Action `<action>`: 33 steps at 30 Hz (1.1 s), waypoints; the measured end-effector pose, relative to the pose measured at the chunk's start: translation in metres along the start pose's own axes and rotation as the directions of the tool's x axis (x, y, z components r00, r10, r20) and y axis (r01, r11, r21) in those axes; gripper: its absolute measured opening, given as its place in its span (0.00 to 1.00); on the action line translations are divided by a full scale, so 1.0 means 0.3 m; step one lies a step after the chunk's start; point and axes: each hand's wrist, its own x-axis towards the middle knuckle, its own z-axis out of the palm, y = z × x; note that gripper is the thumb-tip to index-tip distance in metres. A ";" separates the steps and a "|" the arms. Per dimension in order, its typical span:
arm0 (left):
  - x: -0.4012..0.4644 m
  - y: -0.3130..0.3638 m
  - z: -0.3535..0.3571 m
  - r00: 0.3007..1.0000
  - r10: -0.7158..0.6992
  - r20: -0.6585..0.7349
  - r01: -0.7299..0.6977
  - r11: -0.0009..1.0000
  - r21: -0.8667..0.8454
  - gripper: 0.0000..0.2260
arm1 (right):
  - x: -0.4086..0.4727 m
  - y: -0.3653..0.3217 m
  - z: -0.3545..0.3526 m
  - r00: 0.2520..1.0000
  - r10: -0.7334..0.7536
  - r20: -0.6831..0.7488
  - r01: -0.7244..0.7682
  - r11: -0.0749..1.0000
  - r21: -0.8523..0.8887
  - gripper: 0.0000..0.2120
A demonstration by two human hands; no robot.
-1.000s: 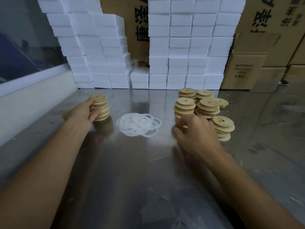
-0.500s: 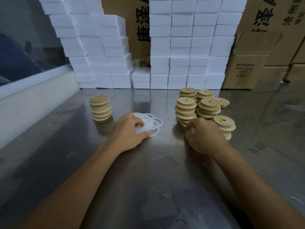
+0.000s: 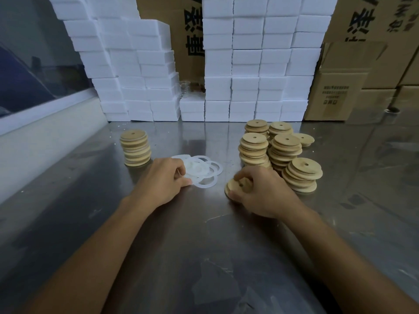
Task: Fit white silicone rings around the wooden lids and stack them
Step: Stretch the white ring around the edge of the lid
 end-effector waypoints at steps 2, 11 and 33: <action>0.002 -0.003 -0.005 0.999 -0.013 0.033 0.013 1.000 0.004 0.06 | 0.003 0.001 0.001 0.999 0.039 0.020 -0.040 0.998 0.052 0.31; 0.005 0.022 -0.005 0.993 0.083 0.086 -0.090 0.992 0.087 0.08 | 0.002 0.007 0.025 0.980 -0.025 -0.198 0.087 0.946 0.311 0.20; -0.035 0.195 0.014 0.981 -0.091 0.172 0.177 0.051 -0.983 0.07 | -0.004 -0.043 0.077 0.857 -0.203 -0.473 0.432 0.784 0.446 0.09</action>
